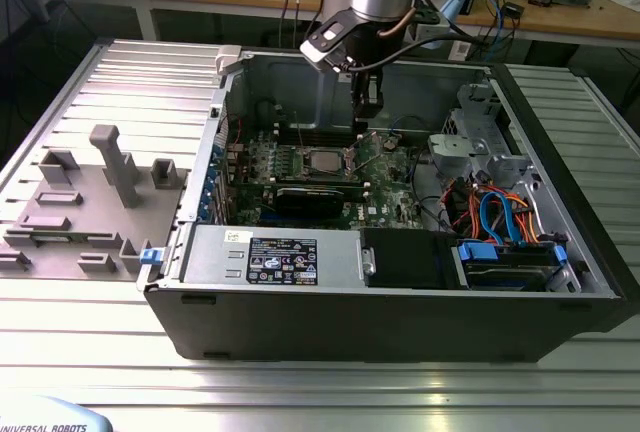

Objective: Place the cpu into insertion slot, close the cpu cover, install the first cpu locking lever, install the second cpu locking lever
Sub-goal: 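Close the cpu cover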

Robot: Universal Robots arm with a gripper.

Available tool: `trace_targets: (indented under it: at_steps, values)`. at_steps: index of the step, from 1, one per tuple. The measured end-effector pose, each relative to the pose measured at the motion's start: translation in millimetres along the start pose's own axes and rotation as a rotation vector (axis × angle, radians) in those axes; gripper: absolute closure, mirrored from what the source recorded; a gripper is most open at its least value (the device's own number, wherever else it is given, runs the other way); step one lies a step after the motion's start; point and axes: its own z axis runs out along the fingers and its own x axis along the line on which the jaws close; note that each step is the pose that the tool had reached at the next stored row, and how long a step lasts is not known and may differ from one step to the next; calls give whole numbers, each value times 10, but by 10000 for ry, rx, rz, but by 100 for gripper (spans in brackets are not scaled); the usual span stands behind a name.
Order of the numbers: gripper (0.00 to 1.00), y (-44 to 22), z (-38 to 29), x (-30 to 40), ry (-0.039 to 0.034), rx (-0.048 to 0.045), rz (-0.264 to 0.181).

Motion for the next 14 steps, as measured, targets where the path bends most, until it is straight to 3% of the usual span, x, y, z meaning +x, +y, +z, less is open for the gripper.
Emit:
trace_targets:
  at_steps: [3,14]
  values:
    - [89,34,0,-1,0,0,0]
    - [89,52,0,-2,0,0,0]
